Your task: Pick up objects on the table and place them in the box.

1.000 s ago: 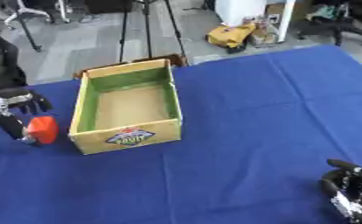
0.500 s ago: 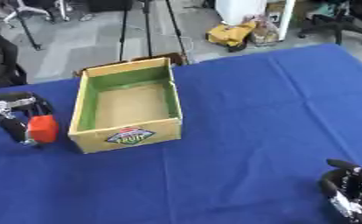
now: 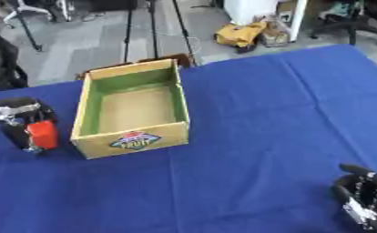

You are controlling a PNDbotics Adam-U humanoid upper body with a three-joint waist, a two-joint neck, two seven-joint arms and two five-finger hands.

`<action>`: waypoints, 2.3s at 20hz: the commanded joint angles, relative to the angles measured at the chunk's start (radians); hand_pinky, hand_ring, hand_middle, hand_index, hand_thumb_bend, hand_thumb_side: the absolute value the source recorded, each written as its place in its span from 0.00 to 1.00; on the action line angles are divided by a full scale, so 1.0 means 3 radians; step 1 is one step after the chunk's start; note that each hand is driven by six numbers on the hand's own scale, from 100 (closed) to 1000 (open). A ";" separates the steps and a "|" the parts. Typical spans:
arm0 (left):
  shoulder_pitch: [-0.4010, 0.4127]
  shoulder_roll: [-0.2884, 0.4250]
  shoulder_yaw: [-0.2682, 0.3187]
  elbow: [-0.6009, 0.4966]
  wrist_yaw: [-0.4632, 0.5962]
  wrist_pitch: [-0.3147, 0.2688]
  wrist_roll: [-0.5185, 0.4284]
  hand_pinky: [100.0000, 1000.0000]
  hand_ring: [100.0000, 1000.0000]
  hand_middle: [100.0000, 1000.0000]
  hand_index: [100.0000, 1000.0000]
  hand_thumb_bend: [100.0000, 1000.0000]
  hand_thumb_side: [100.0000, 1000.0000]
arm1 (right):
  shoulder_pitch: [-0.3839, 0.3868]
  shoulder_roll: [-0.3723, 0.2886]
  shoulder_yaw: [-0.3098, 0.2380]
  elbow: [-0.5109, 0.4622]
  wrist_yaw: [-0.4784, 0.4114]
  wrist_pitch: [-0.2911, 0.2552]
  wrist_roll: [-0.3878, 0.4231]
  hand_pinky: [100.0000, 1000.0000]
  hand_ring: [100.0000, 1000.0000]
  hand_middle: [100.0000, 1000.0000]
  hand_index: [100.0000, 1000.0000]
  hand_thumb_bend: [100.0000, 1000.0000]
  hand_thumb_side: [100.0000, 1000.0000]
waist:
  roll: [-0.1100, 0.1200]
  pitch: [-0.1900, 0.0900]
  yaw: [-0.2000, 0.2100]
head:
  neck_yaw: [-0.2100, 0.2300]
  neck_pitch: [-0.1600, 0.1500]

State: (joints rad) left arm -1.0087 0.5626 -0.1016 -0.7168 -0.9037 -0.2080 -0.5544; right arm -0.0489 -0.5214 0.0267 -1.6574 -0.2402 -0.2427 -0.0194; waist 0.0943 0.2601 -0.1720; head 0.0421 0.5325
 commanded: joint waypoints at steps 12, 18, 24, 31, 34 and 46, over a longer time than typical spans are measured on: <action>-0.0041 0.0044 0.0004 -0.0057 -0.0076 0.0008 0.0313 0.05 0.19 0.17 0.34 0.56 0.00 | -0.0020 -0.0041 -0.0020 -0.0011 -0.0002 -0.0011 0.0025 0.77 0.53 0.51 0.79 0.50 0.40 | -0.0026 -0.0066 0.0017 | -0.0014 0.0007; -0.0033 0.0065 0.0017 -0.0063 -0.0003 0.0061 0.0526 0.00 0.09 0.07 0.25 0.55 0.00 | -0.0018 -0.0042 -0.0024 -0.0010 -0.0006 -0.0014 0.0030 0.77 0.53 0.51 0.79 0.50 0.40 | -0.0033 -0.0075 0.0030 | -0.0021 0.0005; -0.0112 0.0131 0.0033 -0.0170 0.0205 0.0089 0.0427 0.00 0.08 0.05 0.24 0.54 0.00 | 0.0000 -0.0047 -0.0034 -0.0009 -0.0011 -0.0018 0.0029 0.77 0.53 0.51 0.79 0.50 0.40 | -0.0041 -0.0095 0.0043 | -0.0033 0.0008; -0.0365 0.0238 0.0008 -0.0458 0.0425 0.0092 0.0197 0.00 0.08 0.05 0.24 0.56 0.00 | 0.0025 -0.0059 -0.0043 0.0002 -0.0024 -0.0018 0.0033 0.77 0.53 0.51 0.79 0.50 0.40 | -0.0028 -0.0151 0.0066 | -0.0048 0.0018; -0.0444 0.0222 -0.0027 -0.0555 0.0517 0.0076 0.0172 0.00 0.08 0.05 0.24 0.57 0.00 | 0.0028 -0.0067 -0.0041 0.0005 -0.0033 -0.0016 0.0041 0.77 0.53 0.51 0.79 0.50 0.40 | -0.0019 -0.0175 0.0060 | -0.0050 0.0014; -0.0597 -0.0208 -0.0104 -0.0619 0.0545 0.0045 0.0121 0.00 0.08 0.05 0.25 0.55 0.00 | -0.0026 -0.0074 -0.0003 0.0014 -0.0054 -0.0002 0.0090 0.77 0.53 0.51 0.79 0.50 0.40 | 0.0031 -0.0176 -0.0114 | 0.0032 -0.0017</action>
State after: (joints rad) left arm -1.1593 0.4958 -0.1356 -0.8896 -0.7361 -0.1946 -0.5158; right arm -0.0471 -0.5216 0.0275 -1.6457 -0.2482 -0.2421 0.0036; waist 0.1095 0.2222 -0.2089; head 0.0460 0.5349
